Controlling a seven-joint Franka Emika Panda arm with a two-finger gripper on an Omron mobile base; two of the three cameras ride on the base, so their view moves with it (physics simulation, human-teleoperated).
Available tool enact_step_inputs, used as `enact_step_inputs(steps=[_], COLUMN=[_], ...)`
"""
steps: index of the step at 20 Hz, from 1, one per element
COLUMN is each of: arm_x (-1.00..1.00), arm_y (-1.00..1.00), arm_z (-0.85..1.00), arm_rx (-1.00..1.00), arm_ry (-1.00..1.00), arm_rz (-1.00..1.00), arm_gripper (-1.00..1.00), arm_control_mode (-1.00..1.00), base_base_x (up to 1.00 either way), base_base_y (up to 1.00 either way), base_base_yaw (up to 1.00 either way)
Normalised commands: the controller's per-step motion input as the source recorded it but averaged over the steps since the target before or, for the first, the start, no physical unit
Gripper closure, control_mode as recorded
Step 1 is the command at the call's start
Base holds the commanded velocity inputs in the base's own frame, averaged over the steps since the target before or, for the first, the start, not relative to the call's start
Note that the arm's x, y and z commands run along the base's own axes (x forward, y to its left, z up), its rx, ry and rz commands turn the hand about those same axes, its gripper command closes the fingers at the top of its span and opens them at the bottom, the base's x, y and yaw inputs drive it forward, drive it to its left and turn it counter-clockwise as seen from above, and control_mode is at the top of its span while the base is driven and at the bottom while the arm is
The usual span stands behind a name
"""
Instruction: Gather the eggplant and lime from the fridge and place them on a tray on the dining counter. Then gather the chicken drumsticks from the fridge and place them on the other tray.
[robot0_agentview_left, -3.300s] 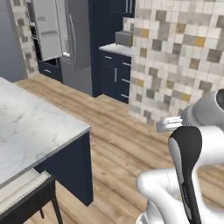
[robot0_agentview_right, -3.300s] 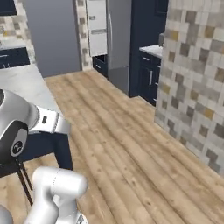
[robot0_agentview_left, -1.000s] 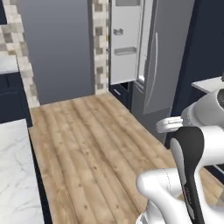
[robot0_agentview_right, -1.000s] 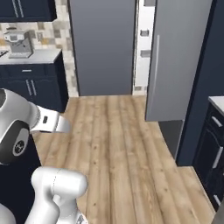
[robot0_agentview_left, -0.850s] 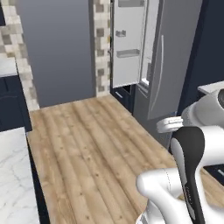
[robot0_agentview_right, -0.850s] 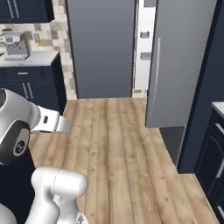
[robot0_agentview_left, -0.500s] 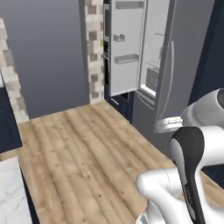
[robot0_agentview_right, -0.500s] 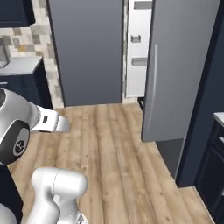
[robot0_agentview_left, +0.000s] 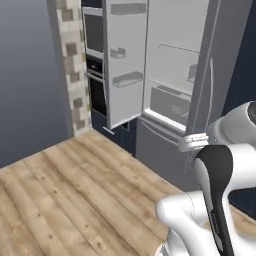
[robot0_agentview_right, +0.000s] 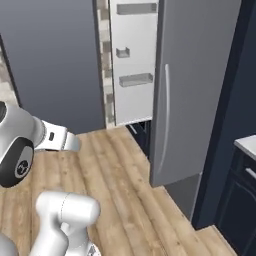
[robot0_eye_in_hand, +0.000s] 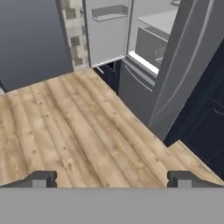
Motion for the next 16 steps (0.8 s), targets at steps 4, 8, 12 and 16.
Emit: enact_step_inputs(steps=[4, 8, 12, 16], arm_x=[0.0, 0.0, 0.0, 0.0], arm_y=[0.0, 0.0, 0.0, 0.0], arm_z=[0.0, 0.0, 0.0, 0.0], arm_rx=[0.0, 0.0, 0.0, 0.0], arm_ry=[0.0, 0.0, 0.0, 0.0], arm_rz=[0.0, 0.0, 0.0, 0.0], arm_gripper=[-1.0, -1.0, -1.0, -1.0], arm_control_mode=[1.0, 1.0, 1.0, 1.0], base_base_x=[0.65, 0.53, 0.47, 0.32], base_base_y=[0.47, 0.5, 0.65, 0.67], base_base_yaw=[-0.5, -0.56, -0.53, -0.56])
